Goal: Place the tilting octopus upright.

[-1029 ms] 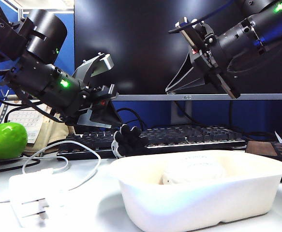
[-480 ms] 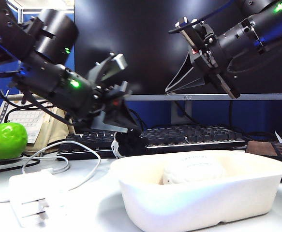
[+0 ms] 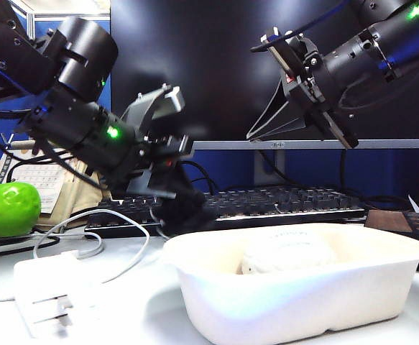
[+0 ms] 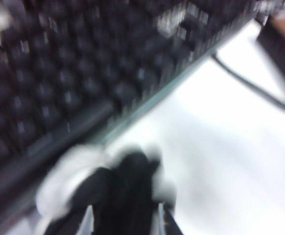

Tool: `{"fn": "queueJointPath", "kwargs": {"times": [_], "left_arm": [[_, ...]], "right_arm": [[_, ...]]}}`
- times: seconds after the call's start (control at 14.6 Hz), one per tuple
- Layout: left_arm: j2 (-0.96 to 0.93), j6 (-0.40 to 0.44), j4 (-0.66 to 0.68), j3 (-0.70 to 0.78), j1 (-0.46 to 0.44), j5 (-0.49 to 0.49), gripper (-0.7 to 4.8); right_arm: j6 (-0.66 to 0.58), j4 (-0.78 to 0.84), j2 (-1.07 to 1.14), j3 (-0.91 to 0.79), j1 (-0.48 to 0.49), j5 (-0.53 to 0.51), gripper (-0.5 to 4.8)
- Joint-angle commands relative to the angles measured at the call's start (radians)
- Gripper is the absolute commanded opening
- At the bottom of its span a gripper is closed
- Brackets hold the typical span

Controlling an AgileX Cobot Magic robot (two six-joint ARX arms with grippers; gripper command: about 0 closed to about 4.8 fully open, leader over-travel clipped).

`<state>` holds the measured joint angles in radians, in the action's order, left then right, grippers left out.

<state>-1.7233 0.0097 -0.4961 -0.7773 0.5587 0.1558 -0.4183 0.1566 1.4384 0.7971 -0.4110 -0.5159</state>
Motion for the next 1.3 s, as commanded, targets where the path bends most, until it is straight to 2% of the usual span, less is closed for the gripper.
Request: {"fn": "queueJointPath", "kwargs": {"times": [0.07,0.14,0.21,0.41,0.48,0.55,0.62,0.89,1.1,1.3], "left_arm": [[0.054,0.005,-0.028,-0.006,0.014,0.006,1.83],[0.083,0.013,-0.018,-0.006,0.021,-0.003,1.83],[0.105,0.060,-0.015,-0.006,0.019,-0.016,1.83],[0.107,0.218,-0.013,-0.006,0.017,-0.163,1.77],[0.107,0.294,0.003,-0.007,0.009,-0.155,1.23],[0.107,0.316,0.010,-0.006,-0.006,-0.151,0.56],[0.106,0.315,0.017,-0.006,-0.020,-0.150,0.46],[0.083,0.312,0.045,-0.007,-0.031,-0.057,0.50],[0.045,0.312,0.052,-0.007,-0.031,-0.058,1.54],[0.043,0.312,0.046,-0.006,-0.031,-0.058,1.54]], "right_arm": [[0.032,0.005,-0.004,0.003,-0.001,0.002,-0.05],[0.033,0.004,-0.004,0.003,-0.001,0.002,-0.06],[0.033,0.005,-0.004,0.003,-0.001,0.002,-0.06],[0.034,0.005,-0.004,0.003,-0.001,0.002,-0.06],[0.034,0.005,-0.004,0.003,-0.001,0.002,-0.06],[0.034,0.005,-0.004,0.003,-0.001,0.002,-0.06],[0.034,0.005,-0.004,0.003,-0.001,0.001,-0.06],[0.034,0.005,-0.004,0.003,-0.001,0.002,-0.06],[0.034,0.004,-0.004,0.003,-0.001,0.001,-0.06],[0.033,0.004,-0.004,0.003,-0.001,0.001,-0.06]]}}
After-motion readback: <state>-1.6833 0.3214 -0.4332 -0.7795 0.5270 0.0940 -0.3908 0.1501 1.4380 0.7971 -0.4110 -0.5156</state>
